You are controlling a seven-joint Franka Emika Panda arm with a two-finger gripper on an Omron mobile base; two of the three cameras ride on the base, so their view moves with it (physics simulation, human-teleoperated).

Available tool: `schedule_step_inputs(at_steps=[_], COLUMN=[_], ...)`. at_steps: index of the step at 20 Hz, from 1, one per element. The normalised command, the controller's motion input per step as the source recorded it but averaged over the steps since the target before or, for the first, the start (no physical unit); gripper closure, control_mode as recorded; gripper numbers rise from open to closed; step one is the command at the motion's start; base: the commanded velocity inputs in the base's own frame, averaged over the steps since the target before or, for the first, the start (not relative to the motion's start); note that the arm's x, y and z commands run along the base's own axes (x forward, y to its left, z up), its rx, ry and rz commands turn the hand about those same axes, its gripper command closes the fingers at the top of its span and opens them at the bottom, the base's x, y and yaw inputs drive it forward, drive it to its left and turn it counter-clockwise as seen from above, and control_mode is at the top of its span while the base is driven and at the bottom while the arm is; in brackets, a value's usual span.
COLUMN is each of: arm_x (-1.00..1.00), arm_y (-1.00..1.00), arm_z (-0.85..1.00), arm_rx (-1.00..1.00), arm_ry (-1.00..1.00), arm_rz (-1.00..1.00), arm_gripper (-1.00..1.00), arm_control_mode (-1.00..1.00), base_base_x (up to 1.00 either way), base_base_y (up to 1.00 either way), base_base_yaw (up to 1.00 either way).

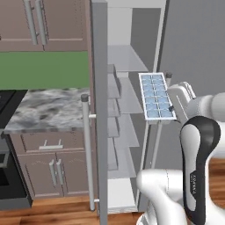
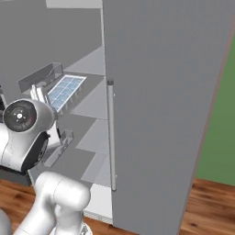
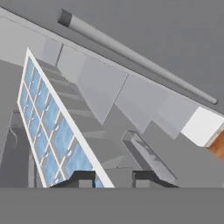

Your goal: The ice cube tray has been filled with water. Take the tray and place it in the freezer to make ice. Close the freezer door after placing the tray.

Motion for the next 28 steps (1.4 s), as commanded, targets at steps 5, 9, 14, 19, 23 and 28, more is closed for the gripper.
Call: schedule_step_inputs(at_steps=[5, 9, 14, 19, 23, 28], arm_x=[0.35, 0.37, 0.42, 0.44, 0.44, 0.44], arm_y=[0.04, 0.00, 0.01, 0.07, 0.04, 0.02], arm_z=[0.33, 0.28, 0.22, 0.11, 0.10, 0.09], arm_rx=[0.01, 0.00, 0.00, 0.00, 0.00, 0.00], arm_ry=[-0.01, 0.00, 0.00, 0.01, 0.00, 0.00], arm_rz=[-0.02, 0.00, 0.00, 0.00, 0.00, 0.00], arm_gripper=[1.00, 1.00, 1.00, 1.00, 1.00, 1.00], arm_control_mode=[-1.00, -1.00, -1.00, -1.00, -1.00, -1.00], base_base_x=[0.00, 0.00, 0.00, 0.00, 0.00, 0.00], base_base_y=[0.00, 0.00, 0.00, 0.00, 0.00, 0.00], base_base_yaw=[0.00, 0.00, 0.00, 0.00, 0.00, 0.00])
